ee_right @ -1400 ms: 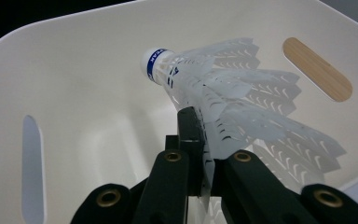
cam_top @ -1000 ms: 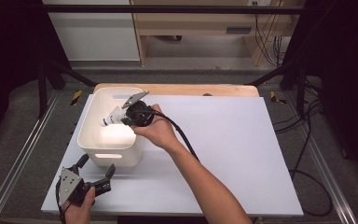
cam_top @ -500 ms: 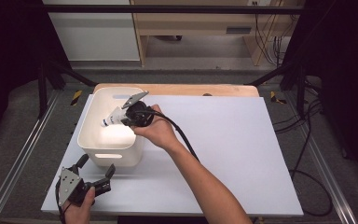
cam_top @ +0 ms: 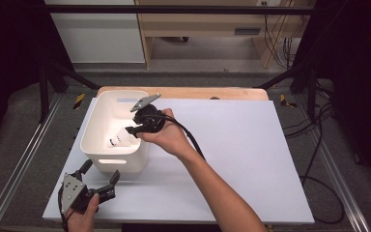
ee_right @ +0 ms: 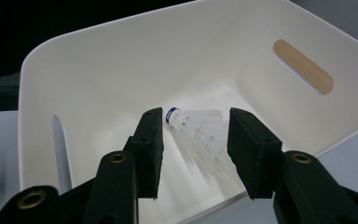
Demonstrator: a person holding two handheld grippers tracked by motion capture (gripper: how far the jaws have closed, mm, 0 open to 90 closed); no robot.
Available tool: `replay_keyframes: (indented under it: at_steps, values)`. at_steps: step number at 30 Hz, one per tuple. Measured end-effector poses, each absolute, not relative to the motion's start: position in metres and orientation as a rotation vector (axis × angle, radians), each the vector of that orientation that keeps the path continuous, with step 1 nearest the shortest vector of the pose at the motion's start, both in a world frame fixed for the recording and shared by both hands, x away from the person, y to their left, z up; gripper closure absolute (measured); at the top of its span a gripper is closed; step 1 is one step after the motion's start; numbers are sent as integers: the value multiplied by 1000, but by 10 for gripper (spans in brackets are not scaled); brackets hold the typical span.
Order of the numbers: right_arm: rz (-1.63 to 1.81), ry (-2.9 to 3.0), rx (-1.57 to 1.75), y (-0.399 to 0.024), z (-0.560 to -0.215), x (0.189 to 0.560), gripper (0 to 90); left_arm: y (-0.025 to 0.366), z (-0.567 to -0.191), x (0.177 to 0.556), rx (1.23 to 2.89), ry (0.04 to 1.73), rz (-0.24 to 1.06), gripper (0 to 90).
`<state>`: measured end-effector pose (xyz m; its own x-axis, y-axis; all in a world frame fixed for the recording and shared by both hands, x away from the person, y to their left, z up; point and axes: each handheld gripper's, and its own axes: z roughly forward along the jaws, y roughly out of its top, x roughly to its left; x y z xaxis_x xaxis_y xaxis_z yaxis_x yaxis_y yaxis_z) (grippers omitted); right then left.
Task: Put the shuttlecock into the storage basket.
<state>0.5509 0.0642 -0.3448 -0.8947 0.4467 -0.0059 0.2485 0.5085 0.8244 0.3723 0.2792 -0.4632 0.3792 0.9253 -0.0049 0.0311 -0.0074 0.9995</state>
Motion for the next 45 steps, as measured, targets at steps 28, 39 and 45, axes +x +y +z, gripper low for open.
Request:
replay_keyframes:
  at_steps: [28, 39, 45]
  values:
    - [1433, 2477, 594, 53, -327, 536, 455, 279, -463, 372, 1400, 931, 907, 6]
    - [1435, 2468, 601, 50, -326, 533, 414, 278, -463, 372, 1399, 931, 905, 6]
    - [1420, 2451, 612, 49, -326, 532, 354, 278, -464, 373, 1399, 932, 904, 6]
